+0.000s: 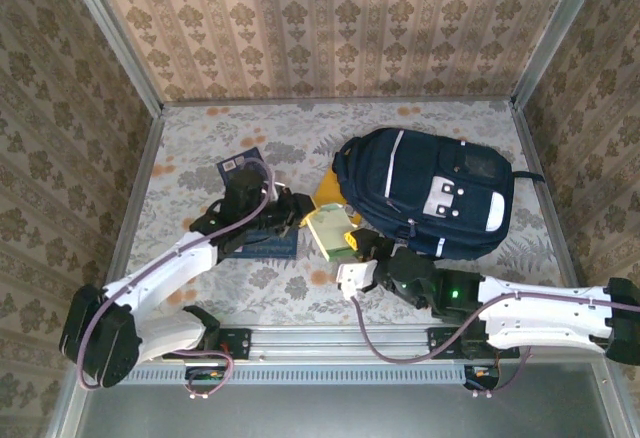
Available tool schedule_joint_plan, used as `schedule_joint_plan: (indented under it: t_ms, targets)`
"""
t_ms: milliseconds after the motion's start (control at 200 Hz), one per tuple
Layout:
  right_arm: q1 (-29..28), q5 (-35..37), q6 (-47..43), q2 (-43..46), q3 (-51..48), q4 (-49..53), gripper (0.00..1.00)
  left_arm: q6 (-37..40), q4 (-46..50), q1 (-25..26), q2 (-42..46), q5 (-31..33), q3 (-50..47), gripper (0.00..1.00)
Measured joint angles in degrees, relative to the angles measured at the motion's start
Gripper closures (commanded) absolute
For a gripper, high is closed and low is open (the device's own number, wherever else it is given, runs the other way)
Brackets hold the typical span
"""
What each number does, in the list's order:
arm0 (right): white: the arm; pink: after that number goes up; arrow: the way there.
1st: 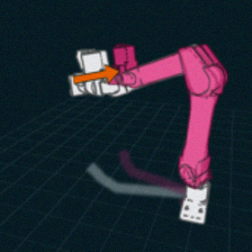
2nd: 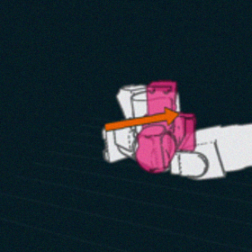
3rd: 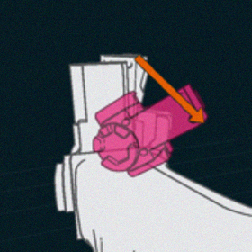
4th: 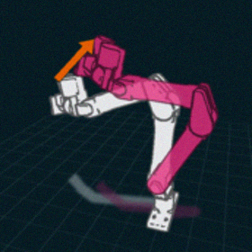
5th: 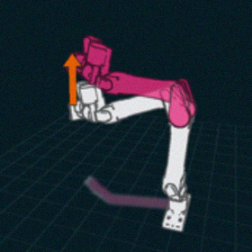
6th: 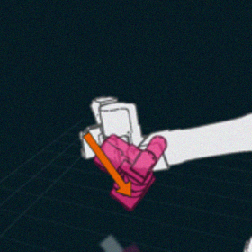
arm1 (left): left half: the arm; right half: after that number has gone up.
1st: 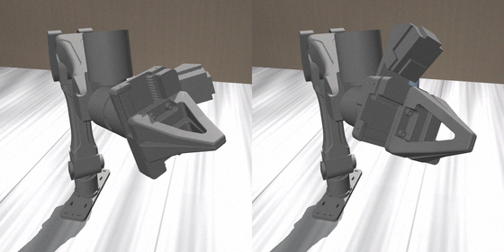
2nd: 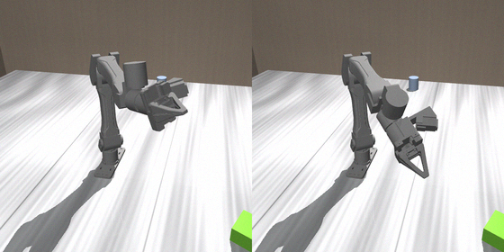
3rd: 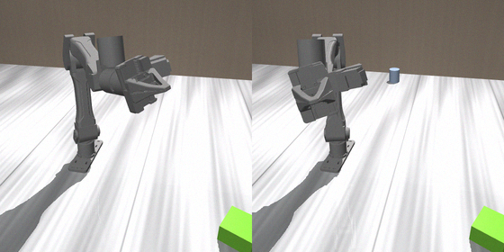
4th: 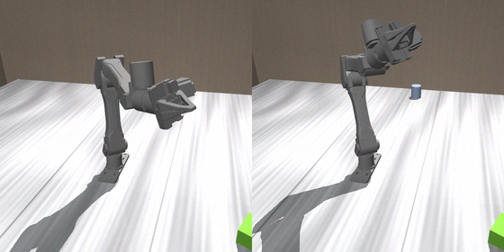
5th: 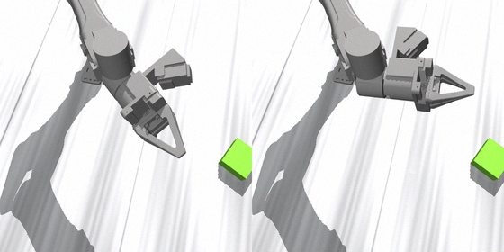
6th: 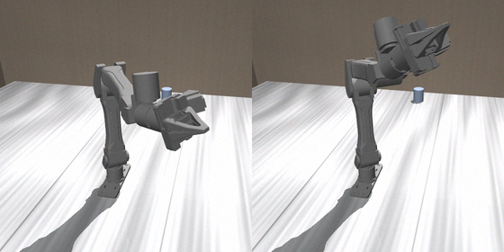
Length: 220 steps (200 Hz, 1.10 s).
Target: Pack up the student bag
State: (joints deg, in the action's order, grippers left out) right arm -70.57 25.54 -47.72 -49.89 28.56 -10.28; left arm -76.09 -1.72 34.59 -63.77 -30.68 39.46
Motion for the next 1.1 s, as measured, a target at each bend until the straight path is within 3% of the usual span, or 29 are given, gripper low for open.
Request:
schedule_joint_plan:
  t_ms: [155, 235, 370, 480, 685, 925, 1100]
  targets:
    - [0.9, -6.9, 11.0, 4.4, -1.0, -0.1, 0.27, -0.7, 0.2, -4.2, 8.5, 6.8, -4.0, 1.0]
    - [4.1, -11.9, 20.6, 5.2, -1.0, -0.9, 0.29, -1.1, 0.1, -4.8, 12.9, 11.0, -5.9, 1.0]
    - [14.7, -20.0, 47.0, 2.4, -0.2, -3.0, 0.32, -2.4, -0.6, -4.8, 17.6, 16.8, -8.9, 1.0]
    - [22.2, -26.5, 71.3, -4.9, 3.0, -3.8, 0.34, -3.9, -1.9, -4.8, 18.9, 20.2, -11.6, 1.0]
    - [23.8, -33.4, 102.7, -14.2, 4.1, -11.1, 0.31, -5.4, -2.5, -4.6, 22.5, 24.7, -16.0, 1.0]
    - [22.9, -36.8, 123.3, -21.2, 4.8, -17.6, 0.19, -5.6, -2.8, -4.6, 26.7, 27.9, -17.8, 1.0]
    - [20.0, -37.5, 129.3, -26.5, 6.7, -21.5, 0.24, -5.6, -3.4, -4.3, 26.9, 28.7, -17.8, 1.0]
